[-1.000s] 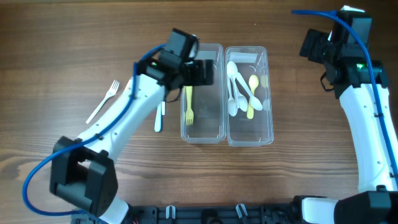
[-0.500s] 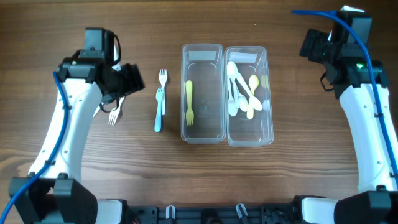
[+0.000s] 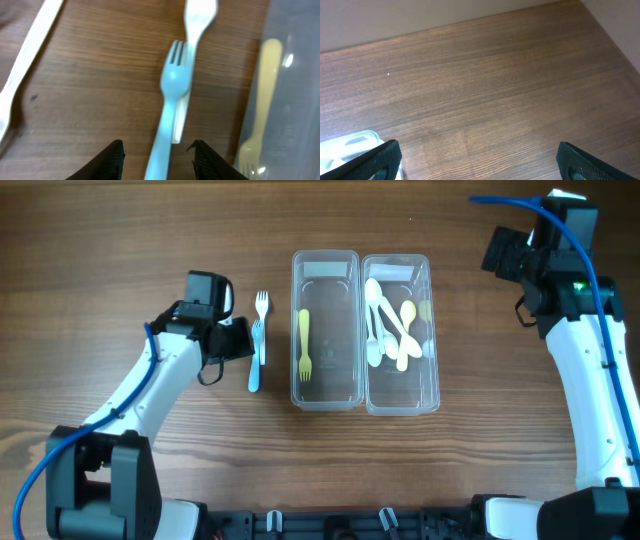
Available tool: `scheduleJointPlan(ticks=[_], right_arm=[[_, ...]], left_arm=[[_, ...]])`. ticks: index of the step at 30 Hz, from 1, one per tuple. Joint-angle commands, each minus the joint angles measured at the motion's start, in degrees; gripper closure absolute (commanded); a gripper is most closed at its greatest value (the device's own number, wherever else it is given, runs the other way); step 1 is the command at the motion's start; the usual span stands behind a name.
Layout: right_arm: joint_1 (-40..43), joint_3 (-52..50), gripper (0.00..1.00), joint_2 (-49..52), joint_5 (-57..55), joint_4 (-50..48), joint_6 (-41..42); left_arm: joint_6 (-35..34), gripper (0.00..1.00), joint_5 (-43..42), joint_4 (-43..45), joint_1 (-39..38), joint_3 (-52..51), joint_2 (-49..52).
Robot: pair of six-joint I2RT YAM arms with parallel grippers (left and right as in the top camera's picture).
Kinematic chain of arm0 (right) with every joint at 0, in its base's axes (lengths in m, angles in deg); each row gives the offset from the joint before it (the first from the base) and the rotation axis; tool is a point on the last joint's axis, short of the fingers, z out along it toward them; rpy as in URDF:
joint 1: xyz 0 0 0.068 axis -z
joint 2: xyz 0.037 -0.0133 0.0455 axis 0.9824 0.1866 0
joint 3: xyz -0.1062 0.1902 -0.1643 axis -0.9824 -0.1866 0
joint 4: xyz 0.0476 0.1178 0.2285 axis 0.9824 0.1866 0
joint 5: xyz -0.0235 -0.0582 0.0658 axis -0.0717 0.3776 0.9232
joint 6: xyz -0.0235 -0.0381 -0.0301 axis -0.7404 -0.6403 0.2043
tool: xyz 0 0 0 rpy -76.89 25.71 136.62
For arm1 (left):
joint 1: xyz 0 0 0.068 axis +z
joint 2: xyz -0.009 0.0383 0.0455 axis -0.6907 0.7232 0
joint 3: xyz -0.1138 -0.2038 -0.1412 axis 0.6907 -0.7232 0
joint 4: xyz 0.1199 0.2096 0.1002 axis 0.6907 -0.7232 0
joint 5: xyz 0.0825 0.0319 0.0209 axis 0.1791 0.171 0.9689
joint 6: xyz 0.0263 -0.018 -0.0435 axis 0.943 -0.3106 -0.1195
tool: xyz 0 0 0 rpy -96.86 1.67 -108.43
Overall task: Pack container
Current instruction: 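Move the left gripper back over the light-blue fork, then lower the left gripper and grasp the light-blue fork by its handle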
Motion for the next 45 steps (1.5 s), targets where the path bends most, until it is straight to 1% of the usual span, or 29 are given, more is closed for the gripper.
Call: scheduleJointPlan(ticks=[1,4,7,17,22,25,30,39,43,45], right_arm=[[0.1,0.4,0.00,0.3,-0.2,-0.1,-1.0],[0.1,0.4,0.00,0.3,-0.2,-0.1,-1.0],[0.1,0.4,0.00,0.3,-0.2,-0.1,-1.0],[0.1,0.4,0.00,0.3,-0.2,-0.1,-1.0],[0.1,0.4,0.00,0.3,-0.2,-0.1,-1.0],[0.1,0.4,0.00,0.3,-0.2,-0.1,-1.0],[0.1,0.4,0.00,0.3,-0.2,-0.1,-1.0],[0.1,0.4,0.00,0.3,-0.2,-0.1,-1.0],[0.1,0.4,0.00,0.3,-0.2,-0.1,-1.0],[0.1,0.4,0.00,0.3,-0.2,-0.1,-1.0]], left_arm=[[3.7,0.54,1.0,0.5,-1.5,-0.3,0.4],[3.7,0.56,1.0,0.9,-2.4,-0.4,1.6],[3.6,0.60,1.0,1.8,-2.9,-0.4,3.7],[3.6,0.60,1.0,2.1,-2.9,-0.4,9.8],[3.6,0.60,1.0,2.1,-2.9,-0.4,10.8],[3.6,0.62,1.0,2.1,-2.9,-0.4,11.9],[3.6,0.60,1.0,2.1,-2.9,-0.4,13.6],[3.6,0.60,1.0,2.1,-3.4,-0.4,13.9],[3.6,0.60,1.5,2.1,-5.1,-0.4,13.9],[3.6,0.60,3.3,2.1,-6.4,-0.4,13.9]])
